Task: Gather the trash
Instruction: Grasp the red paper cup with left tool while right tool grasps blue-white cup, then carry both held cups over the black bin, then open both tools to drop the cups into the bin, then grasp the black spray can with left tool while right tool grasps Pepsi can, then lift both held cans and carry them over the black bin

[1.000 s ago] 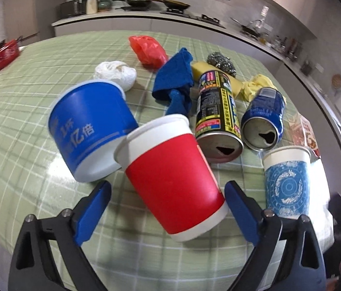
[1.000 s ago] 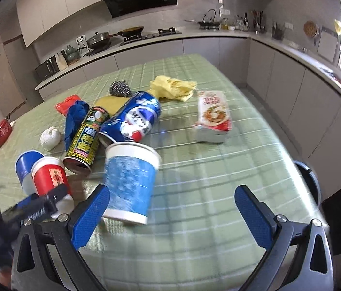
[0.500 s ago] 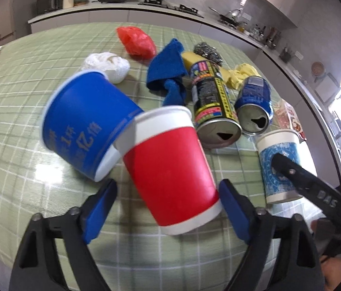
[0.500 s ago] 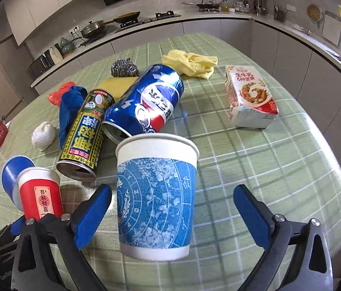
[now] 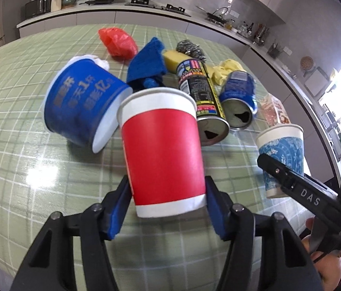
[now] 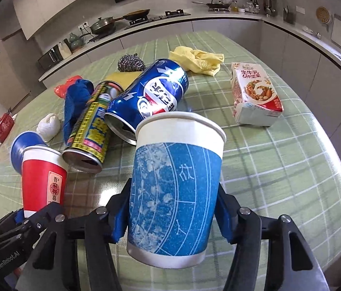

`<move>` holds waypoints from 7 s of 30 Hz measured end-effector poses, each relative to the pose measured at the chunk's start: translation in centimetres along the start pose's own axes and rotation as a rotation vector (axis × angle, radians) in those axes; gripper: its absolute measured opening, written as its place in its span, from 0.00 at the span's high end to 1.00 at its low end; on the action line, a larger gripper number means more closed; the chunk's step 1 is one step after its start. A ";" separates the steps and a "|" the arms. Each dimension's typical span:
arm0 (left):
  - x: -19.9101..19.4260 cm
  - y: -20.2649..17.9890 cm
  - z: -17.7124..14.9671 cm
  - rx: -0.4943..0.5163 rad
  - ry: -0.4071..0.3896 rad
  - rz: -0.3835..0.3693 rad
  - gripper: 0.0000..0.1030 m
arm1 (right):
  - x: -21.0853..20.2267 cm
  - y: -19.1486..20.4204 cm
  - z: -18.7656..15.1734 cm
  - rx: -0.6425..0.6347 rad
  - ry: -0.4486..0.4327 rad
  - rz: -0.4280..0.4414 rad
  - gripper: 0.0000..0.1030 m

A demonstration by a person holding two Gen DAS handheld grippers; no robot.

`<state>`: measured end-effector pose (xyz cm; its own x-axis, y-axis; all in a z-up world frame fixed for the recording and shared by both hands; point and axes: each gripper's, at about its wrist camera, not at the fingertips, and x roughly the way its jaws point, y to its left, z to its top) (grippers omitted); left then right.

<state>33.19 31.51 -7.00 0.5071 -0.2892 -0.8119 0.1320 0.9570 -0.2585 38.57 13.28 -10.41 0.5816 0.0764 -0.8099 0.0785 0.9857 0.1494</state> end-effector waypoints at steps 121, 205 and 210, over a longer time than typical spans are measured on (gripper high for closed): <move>-3.6 -7.7 1.5 -0.028 -0.173 0.250 0.19 | -5.7 -8.0 2.8 -0.028 -0.134 0.068 0.22; 6.5 -0.7 9.3 -0.024 -0.017 0.058 0.48 | 8.0 -0.3 10.3 -0.071 0.014 0.056 0.37; 5.2 -1.3 8.6 -0.020 -0.026 0.047 0.48 | 6.0 -1.2 9.0 -0.087 0.008 0.085 0.37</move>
<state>42.92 28.93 -6.37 0.5343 -0.2434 -0.8095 0.0906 0.9686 -0.2314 49.24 11.22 -10.32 0.5768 0.1615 -0.8008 -0.0420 0.9848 0.1684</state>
